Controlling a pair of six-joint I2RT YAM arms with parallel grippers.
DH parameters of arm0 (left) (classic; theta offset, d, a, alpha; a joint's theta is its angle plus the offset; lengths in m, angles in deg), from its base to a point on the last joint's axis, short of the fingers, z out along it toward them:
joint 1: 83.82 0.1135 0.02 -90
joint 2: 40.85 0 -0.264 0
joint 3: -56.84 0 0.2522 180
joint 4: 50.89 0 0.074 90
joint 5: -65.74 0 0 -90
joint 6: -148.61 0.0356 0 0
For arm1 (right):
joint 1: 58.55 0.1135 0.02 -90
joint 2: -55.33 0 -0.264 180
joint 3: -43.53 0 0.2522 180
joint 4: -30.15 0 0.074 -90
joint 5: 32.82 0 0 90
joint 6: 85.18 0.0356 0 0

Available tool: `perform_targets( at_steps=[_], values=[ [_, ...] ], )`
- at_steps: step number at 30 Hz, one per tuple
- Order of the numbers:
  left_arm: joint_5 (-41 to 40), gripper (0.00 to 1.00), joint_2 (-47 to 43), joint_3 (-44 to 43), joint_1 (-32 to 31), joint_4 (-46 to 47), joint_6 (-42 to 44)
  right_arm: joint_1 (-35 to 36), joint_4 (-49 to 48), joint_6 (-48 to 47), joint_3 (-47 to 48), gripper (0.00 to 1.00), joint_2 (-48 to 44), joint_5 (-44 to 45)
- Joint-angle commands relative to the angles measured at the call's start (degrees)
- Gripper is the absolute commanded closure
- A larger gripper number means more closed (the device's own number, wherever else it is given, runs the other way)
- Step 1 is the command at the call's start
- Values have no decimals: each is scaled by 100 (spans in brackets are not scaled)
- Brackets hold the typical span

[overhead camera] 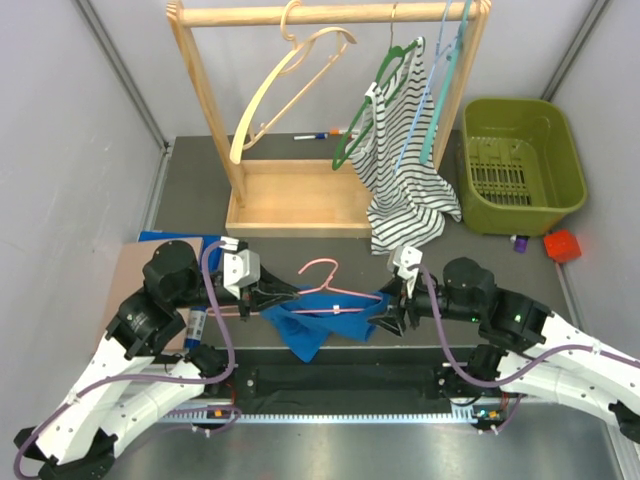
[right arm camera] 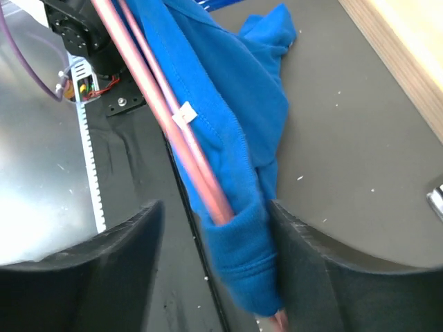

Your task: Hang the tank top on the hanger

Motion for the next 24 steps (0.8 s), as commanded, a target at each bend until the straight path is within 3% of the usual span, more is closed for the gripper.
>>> perform_targets(
  at_steps=[1, 2, 3, 5, 8, 13, 19, 24],
  values=[
    [74, 100, -105, -302, 14, 103, 122, 218, -18, -70, 209, 47, -16, 343],
    [56, 100, -123, -320, 14, 85, 122, 219, -9, -61, 218, 53, 27, 343],
    [39, 100, -123, -328, 14, 85, 130, 236, 9, -52, 236, 74, 54, 352],
    [-49, 100, -158, -346, 14, 67, 104, 263, 18, -26, 244, 97, 98, 430],
    [-338, 100, -202, -320, 14, 181, -71, 280, 26, 18, 262, 100, 107, 650],
    [-1831, 3, -281, -30, 14, 558, -343, 280, -53, 457, 323, 100, 36, 1545],
    [-4631, 1, -754, 681, 14, 1762, -748, 315, -316, 949, 429, 100, 211, 2012],
    [-6165, 1, -1274, 1121, 14, 2211, -1108, 858, -851, 1555, 543, 100, 659, 2765]
  ],
)
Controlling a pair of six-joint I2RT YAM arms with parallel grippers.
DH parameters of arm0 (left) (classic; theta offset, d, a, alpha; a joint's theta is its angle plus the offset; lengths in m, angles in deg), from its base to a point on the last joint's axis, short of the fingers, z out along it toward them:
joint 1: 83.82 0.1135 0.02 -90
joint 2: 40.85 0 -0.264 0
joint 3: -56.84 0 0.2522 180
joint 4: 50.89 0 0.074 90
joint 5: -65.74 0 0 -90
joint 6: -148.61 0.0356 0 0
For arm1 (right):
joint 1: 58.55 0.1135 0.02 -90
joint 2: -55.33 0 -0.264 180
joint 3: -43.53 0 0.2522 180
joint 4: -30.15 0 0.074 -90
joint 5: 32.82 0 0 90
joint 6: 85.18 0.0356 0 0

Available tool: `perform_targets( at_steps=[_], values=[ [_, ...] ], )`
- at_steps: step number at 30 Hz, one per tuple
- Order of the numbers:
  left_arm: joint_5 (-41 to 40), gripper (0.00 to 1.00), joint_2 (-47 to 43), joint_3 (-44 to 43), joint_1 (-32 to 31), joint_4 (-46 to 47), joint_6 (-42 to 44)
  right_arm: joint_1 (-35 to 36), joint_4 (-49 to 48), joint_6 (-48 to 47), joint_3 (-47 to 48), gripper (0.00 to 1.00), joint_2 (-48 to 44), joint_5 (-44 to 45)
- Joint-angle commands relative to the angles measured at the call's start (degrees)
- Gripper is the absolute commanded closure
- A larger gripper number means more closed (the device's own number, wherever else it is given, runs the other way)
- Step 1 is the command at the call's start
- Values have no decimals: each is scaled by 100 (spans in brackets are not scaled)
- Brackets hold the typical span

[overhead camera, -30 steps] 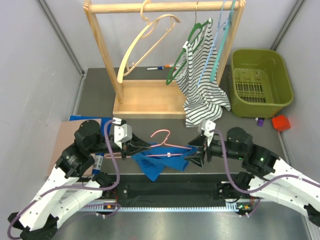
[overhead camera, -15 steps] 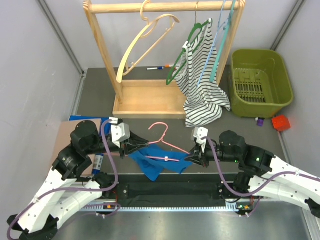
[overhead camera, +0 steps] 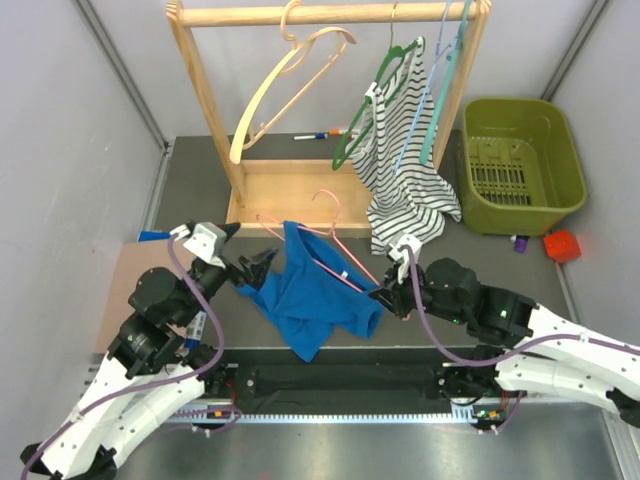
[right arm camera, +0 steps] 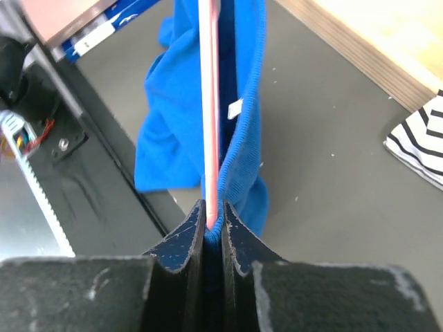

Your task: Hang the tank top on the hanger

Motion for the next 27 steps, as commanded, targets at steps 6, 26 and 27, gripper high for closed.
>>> perform_targets(
  at_steps=[6, 26, 27],
  values=[
    [-2933, 1, -1030, 719, -8, 1140, -504, 1675, -1423, 1426, 934, 100, 1142, 2850],
    [-3329, 1, -952, 896, -8, 1026, -530, 1565, -580, 3211, 3816, 100, 3639, 5053],
    [-3329, 1, -961, 904, -8, 1026, -522, 1511, -597, 3246, 3888, 100, 3761, 5062]
  ],
)
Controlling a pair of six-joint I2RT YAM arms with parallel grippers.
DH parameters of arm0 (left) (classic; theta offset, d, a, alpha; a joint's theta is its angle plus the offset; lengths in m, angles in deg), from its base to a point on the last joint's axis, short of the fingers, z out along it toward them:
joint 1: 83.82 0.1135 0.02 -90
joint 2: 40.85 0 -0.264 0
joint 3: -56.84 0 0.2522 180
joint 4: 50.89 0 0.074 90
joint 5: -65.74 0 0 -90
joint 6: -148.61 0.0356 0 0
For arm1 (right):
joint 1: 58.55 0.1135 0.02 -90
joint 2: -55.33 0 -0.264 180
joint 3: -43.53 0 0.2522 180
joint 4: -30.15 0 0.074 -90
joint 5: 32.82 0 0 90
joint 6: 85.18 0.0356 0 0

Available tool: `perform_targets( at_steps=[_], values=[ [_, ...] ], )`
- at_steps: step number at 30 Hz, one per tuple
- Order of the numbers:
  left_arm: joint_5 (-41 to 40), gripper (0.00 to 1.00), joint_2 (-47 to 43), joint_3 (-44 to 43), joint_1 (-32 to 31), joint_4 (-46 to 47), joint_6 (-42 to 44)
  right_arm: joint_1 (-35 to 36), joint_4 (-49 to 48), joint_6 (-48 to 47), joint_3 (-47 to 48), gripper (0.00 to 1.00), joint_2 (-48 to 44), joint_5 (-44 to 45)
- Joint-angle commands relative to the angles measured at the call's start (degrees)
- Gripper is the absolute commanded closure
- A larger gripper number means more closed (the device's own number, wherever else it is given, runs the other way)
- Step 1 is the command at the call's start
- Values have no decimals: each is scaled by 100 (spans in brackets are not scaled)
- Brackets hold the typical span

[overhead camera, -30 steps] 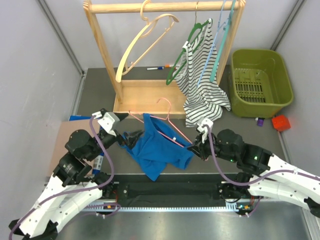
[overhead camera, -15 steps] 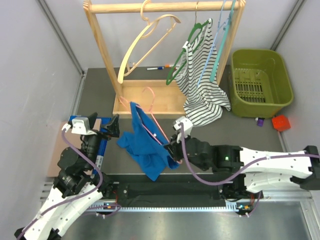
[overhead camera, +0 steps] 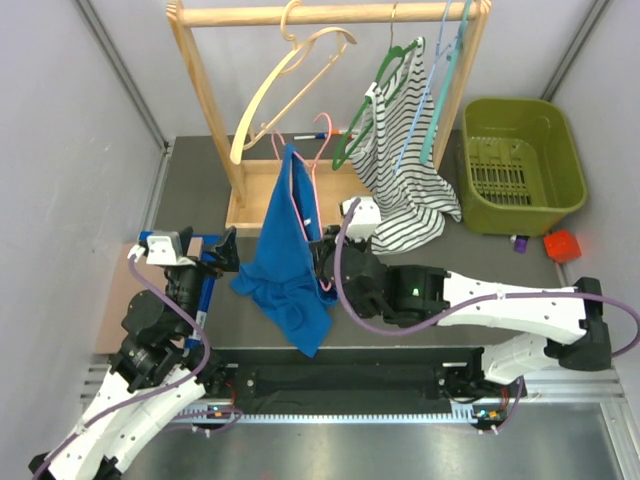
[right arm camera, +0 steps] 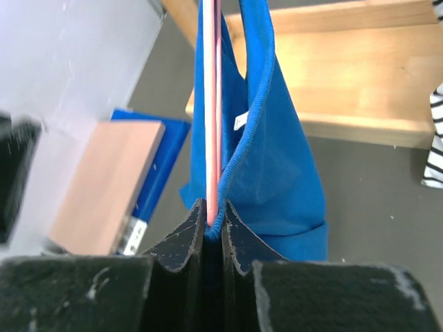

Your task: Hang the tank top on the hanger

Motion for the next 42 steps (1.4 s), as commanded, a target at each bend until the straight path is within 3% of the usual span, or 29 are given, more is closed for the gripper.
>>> perform_targets(
  at_steps=[1, 7, 13, 19, 42],
  values=[
    [-51, 1, 14, 50, -8, 235, -8, -327, -283, 385, 681, 100, 305, 367],
    [-86, 1, -56, 76, -8, 191, 18, -477, 16, 676, 1419, 100, 797, 885],
    [-217, 1, -293, 173, -8, 208, 71, -644, 649, 790, 2788, 100, 1473, 1175],
    [-279, 1, -452, 261, -8, 270, 133, -1066, 1237, 913, 3721, 100, 1975, 991],
    [-165, 1, -838, 349, -17, 261, 80, -1409, 2133, 166, 4188, 100, 1773, 1096]
  ],
)
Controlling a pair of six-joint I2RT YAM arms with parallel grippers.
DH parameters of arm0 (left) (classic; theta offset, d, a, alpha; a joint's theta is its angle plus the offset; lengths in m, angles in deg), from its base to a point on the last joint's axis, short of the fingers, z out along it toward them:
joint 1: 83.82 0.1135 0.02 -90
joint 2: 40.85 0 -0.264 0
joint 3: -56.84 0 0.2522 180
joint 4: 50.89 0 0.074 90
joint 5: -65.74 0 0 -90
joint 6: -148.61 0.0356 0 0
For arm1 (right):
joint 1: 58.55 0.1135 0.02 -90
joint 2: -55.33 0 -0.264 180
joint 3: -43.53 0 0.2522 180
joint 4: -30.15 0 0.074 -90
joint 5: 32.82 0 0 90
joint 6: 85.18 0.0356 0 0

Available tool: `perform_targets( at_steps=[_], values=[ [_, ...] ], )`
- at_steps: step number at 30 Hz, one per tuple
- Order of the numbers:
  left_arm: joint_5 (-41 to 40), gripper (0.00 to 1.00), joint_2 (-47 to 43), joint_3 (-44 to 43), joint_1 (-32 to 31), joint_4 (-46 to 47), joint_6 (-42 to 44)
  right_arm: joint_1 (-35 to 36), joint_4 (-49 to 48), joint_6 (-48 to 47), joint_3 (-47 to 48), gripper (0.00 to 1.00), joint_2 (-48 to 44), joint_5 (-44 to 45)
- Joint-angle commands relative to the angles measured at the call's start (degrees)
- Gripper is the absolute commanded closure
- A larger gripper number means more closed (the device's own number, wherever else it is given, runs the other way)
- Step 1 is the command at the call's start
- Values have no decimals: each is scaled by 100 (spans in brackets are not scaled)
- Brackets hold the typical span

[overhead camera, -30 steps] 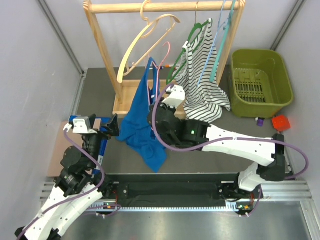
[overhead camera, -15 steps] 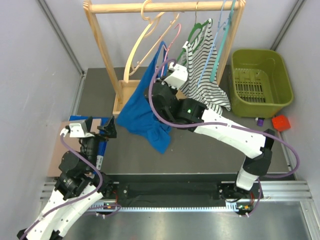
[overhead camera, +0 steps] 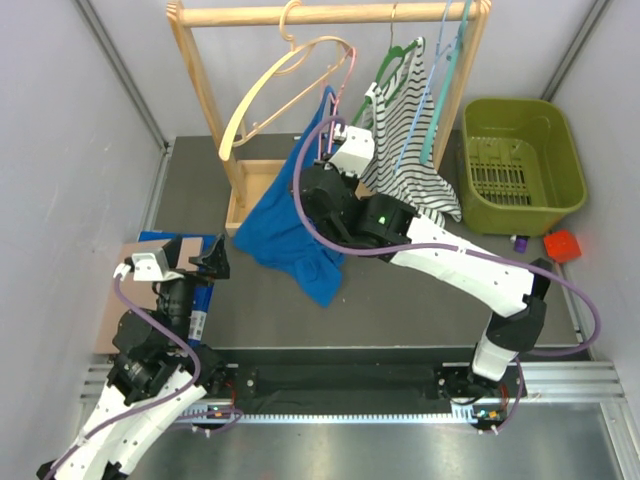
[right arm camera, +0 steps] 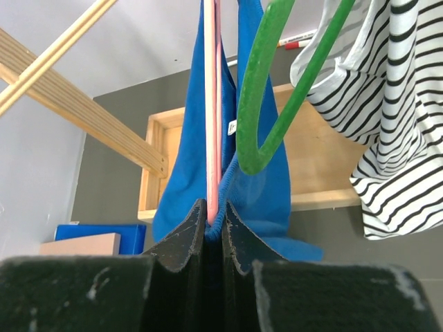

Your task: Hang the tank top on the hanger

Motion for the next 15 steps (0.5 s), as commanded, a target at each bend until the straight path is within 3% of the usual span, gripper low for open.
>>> perform_targets(
  at_steps=[1, 15],
  values=[
    [74, 1, -128, 32, -14, 257, 12, -84, 139, -96, 526, 100, -365, 346],
    [56, 1, -339, 67, -120, 257, -5, -287, 1053, 291, 816, 100, -180, 514]
  ],
)
